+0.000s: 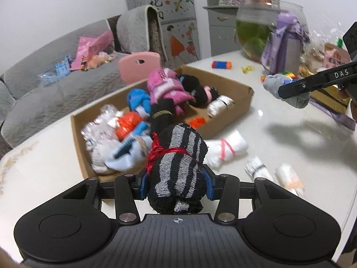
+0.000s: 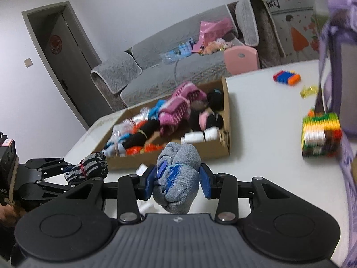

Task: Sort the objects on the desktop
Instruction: 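Lower the striped black sock and grey-blue sock into the tray and open both tools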

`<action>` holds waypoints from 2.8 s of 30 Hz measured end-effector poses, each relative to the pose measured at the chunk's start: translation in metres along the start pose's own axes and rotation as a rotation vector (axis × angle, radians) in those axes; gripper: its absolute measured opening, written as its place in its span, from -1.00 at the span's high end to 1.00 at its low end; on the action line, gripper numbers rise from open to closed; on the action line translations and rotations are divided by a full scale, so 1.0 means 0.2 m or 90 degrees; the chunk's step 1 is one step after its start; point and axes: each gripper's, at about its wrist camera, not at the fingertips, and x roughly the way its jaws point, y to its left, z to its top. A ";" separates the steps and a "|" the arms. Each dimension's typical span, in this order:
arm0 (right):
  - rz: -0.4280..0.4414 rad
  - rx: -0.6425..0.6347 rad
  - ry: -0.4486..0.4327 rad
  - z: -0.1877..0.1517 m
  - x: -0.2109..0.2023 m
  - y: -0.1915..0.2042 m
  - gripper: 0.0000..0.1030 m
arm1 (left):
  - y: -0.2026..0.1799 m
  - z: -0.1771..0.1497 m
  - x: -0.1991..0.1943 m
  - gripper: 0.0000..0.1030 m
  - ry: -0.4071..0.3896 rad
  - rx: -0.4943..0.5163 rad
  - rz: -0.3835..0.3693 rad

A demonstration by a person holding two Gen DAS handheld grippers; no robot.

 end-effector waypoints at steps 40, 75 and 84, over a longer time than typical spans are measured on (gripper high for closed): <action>0.060 0.011 0.093 0.52 0.58 -0.14 0.25 | 0.65 0.39 0.39 -0.02 0.006 -0.126 0.040; -0.076 -0.110 0.139 0.47 0.84 -0.07 0.21 | 0.64 0.49 0.83 -0.39 0.079 -0.127 0.041; -0.100 -0.138 0.116 0.46 0.76 -0.03 -0.27 | 0.64 0.48 0.61 -0.72 0.034 -0.136 0.050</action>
